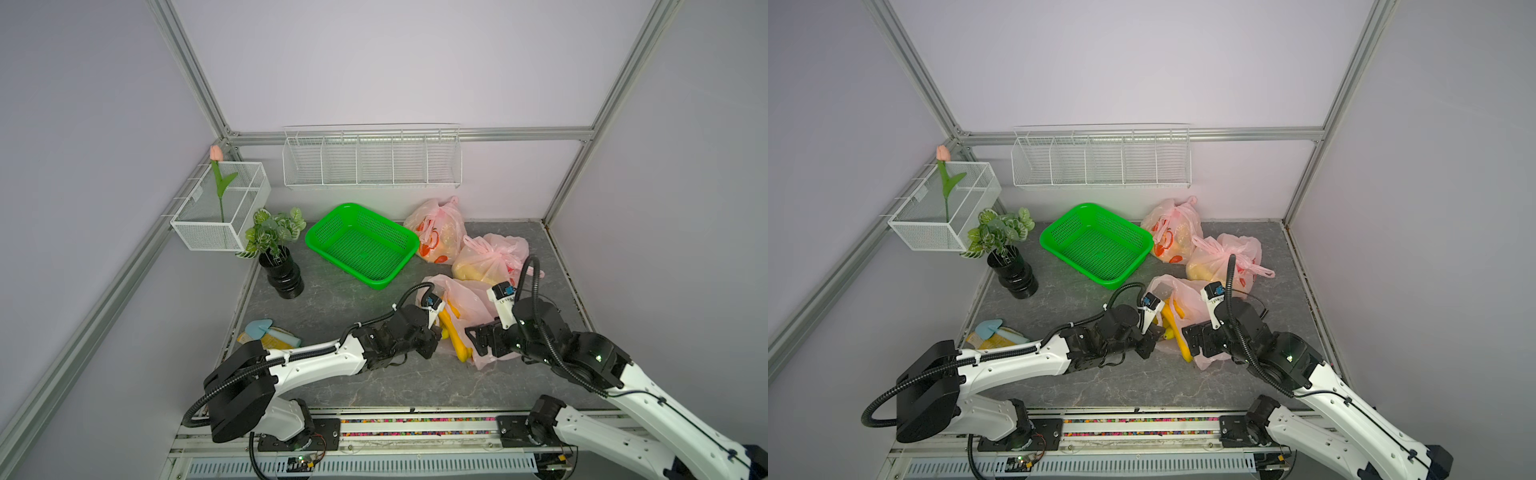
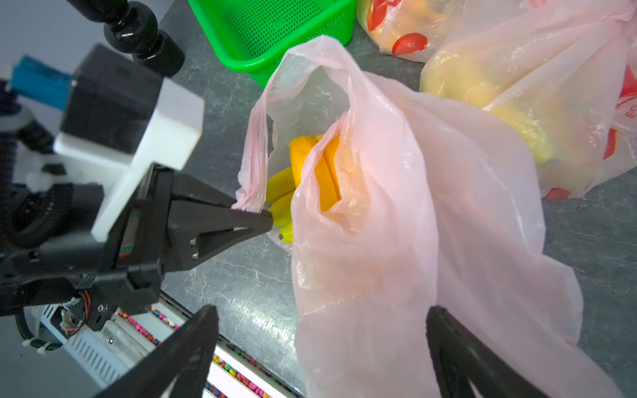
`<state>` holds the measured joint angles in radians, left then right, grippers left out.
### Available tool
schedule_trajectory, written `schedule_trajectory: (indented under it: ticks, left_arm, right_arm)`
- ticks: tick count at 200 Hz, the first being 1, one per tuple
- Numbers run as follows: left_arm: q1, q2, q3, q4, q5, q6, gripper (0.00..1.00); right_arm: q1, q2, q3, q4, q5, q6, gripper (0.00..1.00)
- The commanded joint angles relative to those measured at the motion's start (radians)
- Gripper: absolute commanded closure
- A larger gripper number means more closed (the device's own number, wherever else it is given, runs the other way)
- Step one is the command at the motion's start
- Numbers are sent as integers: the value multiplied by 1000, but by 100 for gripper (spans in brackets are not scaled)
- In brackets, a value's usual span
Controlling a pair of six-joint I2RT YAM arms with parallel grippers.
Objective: Place the banana into a plastic bag & tie a knot
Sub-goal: Adjust the plastic bag at the center of the board.
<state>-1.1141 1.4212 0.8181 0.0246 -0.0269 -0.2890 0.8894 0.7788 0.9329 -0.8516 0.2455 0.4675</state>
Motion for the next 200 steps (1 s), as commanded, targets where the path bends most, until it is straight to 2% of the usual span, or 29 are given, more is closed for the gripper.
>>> schedule_trajectory:
  ticks: [1, 23, 45, 63, 85, 102, 130, 148, 160, 179, 200]
  left_arm:
    - [-5, -25, -19, 36, -15, -33, 100]
    - [-4, -31, -22, 32, -14, -38, 100]
    - [-6, -35, -33, 37, -9, -41, 100]
    - [-6, -35, -41, 38, -6, -43, 100]
    - [-5, -31, -41, 37, 5, -45, 100]
    - [-5, -28, -37, 37, 11, -44, 100]
    - [-6, -24, -45, 73, 33, -46, 100]
    - [-8, -19, -42, 70, 35, -49, 100]
    - [-12, -24, -43, 76, 34, -50, 100]
    - [-13, -34, -48, 78, 25, -52, 100]
    - [-13, -51, -63, 77, 12, -59, 100]
  right_arm:
    - [117, 28, 15, -71, 145, 144, 4]
    - [197, 66, -2, -35, 121, 209, 4]
    - [192, 100, -47, -27, 128, 249, 4]
    - [101, 96, -120, -25, 147, 246, 6]
    - [-90, 56, -178, 64, 51, 168, 8]
    - [-180, 84, -185, 136, -20, 102, 7]
    - [-260, 153, -187, 219, -79, 49, 0]
    - [-310, 172, -215, 302, -176, 59, 0]
    - [-314, 201, -218, 320, -175, 55, 0]
    - [-318, 247, -218, 327, -134, 28, 6]
    - [-322, 254, -216, 325, -103, 8, 19]
